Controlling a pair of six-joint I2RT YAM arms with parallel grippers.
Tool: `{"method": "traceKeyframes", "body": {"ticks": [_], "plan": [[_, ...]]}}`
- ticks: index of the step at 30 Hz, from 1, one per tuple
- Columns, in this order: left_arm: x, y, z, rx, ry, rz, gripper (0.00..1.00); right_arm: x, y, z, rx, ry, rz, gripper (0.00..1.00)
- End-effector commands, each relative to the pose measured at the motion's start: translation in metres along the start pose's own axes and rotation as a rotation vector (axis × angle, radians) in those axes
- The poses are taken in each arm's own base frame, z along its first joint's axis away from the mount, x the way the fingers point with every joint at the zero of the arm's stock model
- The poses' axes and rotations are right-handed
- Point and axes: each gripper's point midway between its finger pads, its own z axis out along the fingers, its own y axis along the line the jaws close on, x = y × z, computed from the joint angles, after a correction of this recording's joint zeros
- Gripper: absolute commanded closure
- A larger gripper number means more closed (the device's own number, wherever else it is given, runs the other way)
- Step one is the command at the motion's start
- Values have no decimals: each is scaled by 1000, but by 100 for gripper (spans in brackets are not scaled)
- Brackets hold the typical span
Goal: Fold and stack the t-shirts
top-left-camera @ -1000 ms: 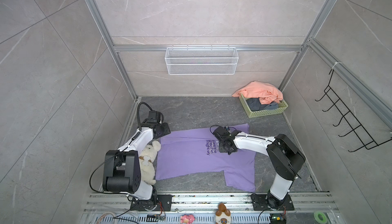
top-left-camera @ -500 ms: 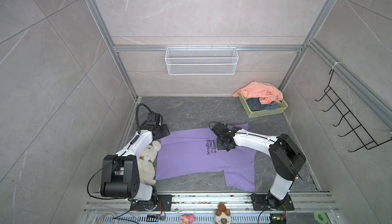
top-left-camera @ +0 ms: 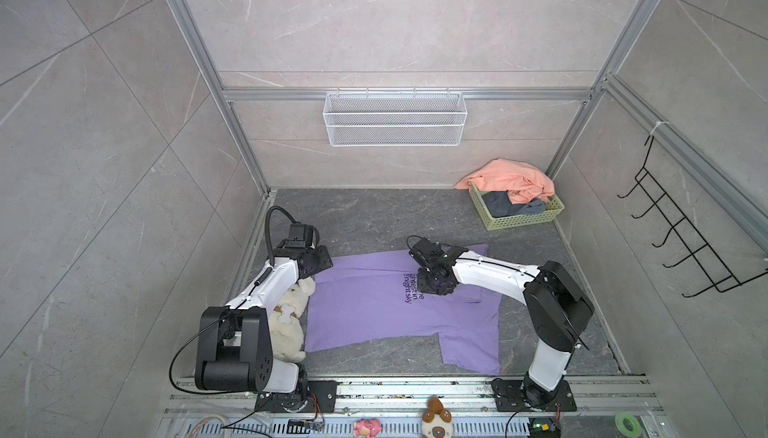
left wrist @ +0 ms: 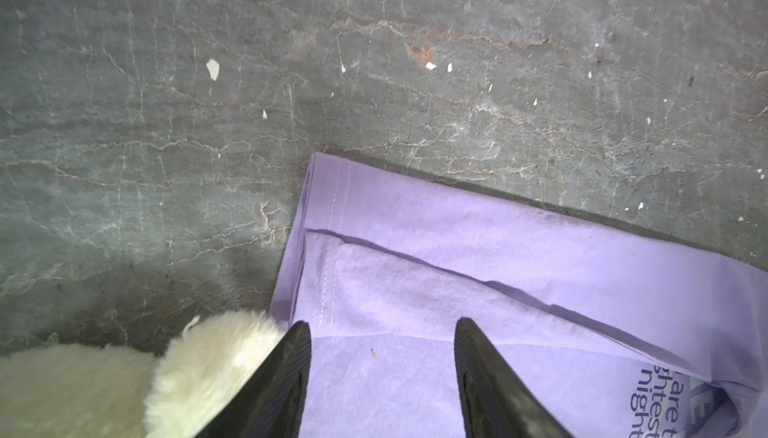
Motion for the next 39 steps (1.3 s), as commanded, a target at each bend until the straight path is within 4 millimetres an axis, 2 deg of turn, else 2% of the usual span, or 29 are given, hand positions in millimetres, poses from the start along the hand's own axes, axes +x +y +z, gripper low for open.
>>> {"method": "traceKeyframes", "body": {"ticks": [1, 7, 9, 13, 15, 23, 26, 31, 36, 39], "plan": [[-10, -4, -8, 14, -44, -12, 42, -2, -16, -9, 89, -19, 22, 60], [-14, -7, -8, 19, -47, -10, 42, -14, -59, -35, 191, -131, 73, 55], [-15, -8, -7, 22, -44, -8, 42, -22, -73, -37, 189, -158, 105, 54], [-16, -9, -6, 26, -42, -4, 42, -46, -105, -35, 175, -192, 199, 54], [-18, -10, -6, 27, -45, -2, 42, -64, -122, -33, 167, -214, 252, 54], [-26, -17, -8, 47, -53, 7, 41, -126, -159, -13, 134, -269, 373, 48], [-27, -18, -4, 43, -38, 6, 41, -146, -169, -1, 113, -270, 419, 49], [-29, -20, 9, 34, 2, -28, 41, -165, -183, 18, 141, -243, 454, 51], [-24, -24, 29, 31, 63, -84, 41, -172, -184, 34, 141, -213, 472, 57], [-15, -32, 40, 27, 102, -91, 41, -168, -186, 45, 163, -178, 465, 68]]}}
